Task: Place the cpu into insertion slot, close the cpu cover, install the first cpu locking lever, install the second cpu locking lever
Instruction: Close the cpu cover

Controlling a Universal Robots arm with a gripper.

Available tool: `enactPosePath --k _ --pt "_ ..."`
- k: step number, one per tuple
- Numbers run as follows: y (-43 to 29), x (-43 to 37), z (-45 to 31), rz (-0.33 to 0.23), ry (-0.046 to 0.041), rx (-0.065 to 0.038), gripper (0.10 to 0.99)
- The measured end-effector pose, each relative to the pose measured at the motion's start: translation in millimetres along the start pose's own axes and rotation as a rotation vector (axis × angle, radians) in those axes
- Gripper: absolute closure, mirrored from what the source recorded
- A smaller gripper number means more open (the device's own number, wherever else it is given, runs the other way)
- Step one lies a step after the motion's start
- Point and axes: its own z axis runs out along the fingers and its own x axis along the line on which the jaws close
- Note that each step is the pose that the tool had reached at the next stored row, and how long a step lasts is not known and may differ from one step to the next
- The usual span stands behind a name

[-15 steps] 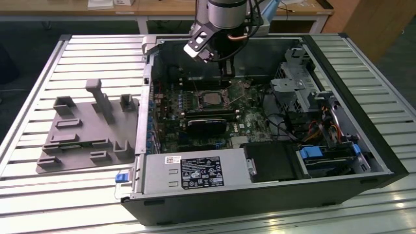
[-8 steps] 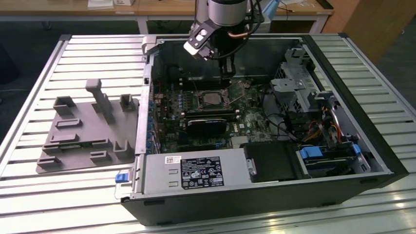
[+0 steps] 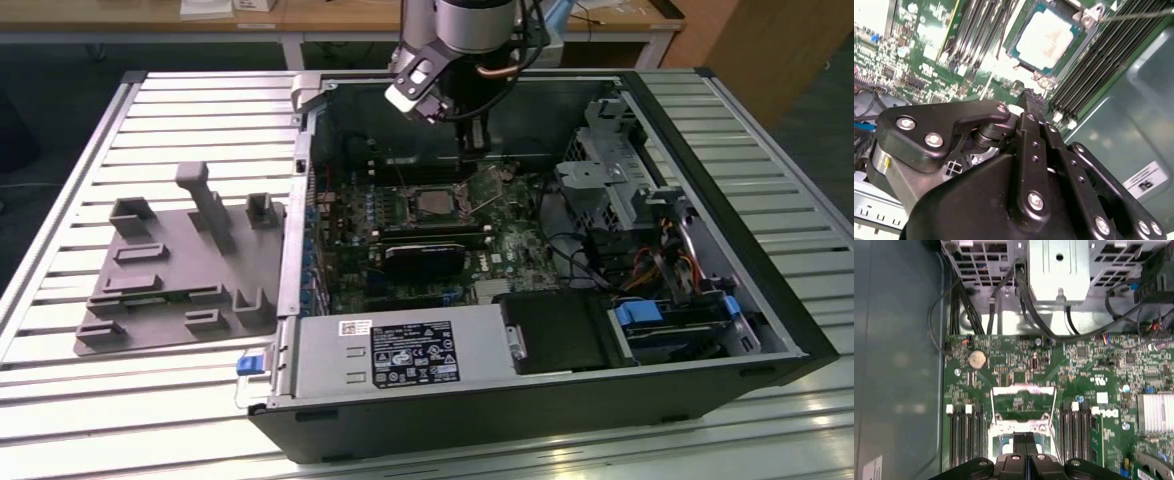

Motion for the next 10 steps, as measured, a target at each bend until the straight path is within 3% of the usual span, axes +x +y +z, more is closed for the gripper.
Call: enactPosePath --k 10 --pt "29.8 0.8 2.5 0.000 -0.0001 0.000 0.984"
